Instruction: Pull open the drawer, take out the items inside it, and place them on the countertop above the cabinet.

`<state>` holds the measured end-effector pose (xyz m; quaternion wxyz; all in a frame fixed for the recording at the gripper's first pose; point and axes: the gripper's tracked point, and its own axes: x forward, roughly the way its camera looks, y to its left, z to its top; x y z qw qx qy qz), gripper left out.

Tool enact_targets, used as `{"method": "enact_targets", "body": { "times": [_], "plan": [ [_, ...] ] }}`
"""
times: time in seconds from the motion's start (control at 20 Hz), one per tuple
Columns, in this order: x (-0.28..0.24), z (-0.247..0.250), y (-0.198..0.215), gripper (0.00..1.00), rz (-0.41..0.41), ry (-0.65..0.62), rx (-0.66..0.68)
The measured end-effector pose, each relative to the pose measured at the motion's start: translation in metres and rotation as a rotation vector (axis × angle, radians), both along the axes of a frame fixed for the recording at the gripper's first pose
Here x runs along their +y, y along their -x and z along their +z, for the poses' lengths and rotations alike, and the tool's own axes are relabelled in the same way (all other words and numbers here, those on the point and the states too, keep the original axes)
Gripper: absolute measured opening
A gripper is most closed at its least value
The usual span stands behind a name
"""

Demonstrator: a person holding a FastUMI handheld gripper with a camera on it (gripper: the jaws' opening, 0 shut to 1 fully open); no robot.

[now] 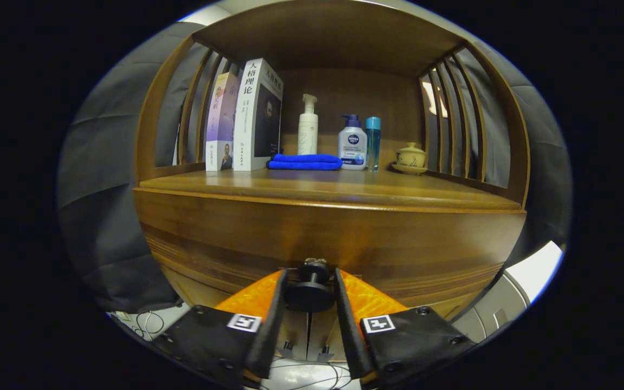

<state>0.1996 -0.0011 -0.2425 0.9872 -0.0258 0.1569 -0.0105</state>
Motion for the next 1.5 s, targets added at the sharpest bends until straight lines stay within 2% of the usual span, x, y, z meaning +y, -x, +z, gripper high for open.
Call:
{"method": "enact_targets", "body": {
  "times": [0.15, 0.25, 0.3, 0.35, 0.45, 0.7, 1.5],
  "plan": [
    [0.001, 0.000, -0.001, 0.45, -0.003, 0.009, -0.002],
    [-0.001, -0.001, -0.002, 0.36, -0.012, 0.002, 0.010],
    [-0.002, 0.003, 0.013, 0.31, -0.006, -0.011, 0.012],
    [-0.004, -0.002, 0.005, 0.27, -0.001, -0.010, 0.015],
    [-0.001, -0.003, 0.002, 0.27, -0.005, -0.014, 0.027],
    [0.001, -0.001, 0.025, 0.27, -0.009, -0.013, 0.028],
    [0.014, -0.005, 0.146, 0.26, 0.004, -0.014, 0.031]
  ]
}}
